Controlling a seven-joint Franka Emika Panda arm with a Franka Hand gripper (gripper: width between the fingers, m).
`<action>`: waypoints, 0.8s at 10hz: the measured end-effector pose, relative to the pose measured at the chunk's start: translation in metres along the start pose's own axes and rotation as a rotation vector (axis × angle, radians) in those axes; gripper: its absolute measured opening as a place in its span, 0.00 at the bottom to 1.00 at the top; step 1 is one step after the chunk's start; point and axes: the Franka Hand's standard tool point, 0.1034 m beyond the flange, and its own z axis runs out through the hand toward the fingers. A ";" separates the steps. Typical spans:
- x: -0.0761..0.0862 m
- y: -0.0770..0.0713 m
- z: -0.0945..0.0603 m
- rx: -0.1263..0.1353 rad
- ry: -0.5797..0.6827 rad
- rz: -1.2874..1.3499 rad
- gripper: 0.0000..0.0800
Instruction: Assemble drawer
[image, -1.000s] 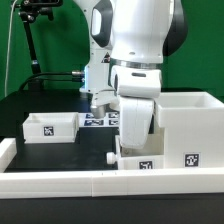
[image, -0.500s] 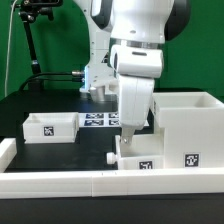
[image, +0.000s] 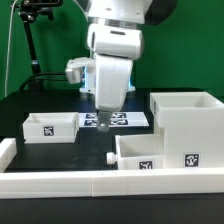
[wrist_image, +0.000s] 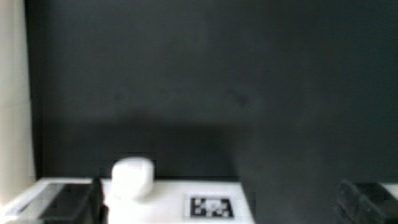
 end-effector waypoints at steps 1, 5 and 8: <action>0.001 0.000 0.000 0.000 -0.001 0.000 0.81; -0.019 -0.002 0.025 0.018 0.123 -0.024 0.81; -0.020 0.008 0.040 0.024 0.196 0.000 0.81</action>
Offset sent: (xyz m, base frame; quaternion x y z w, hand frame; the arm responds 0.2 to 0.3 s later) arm 0.0050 0.0170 -0.0137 0.0066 0.2042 -0.0042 0.9789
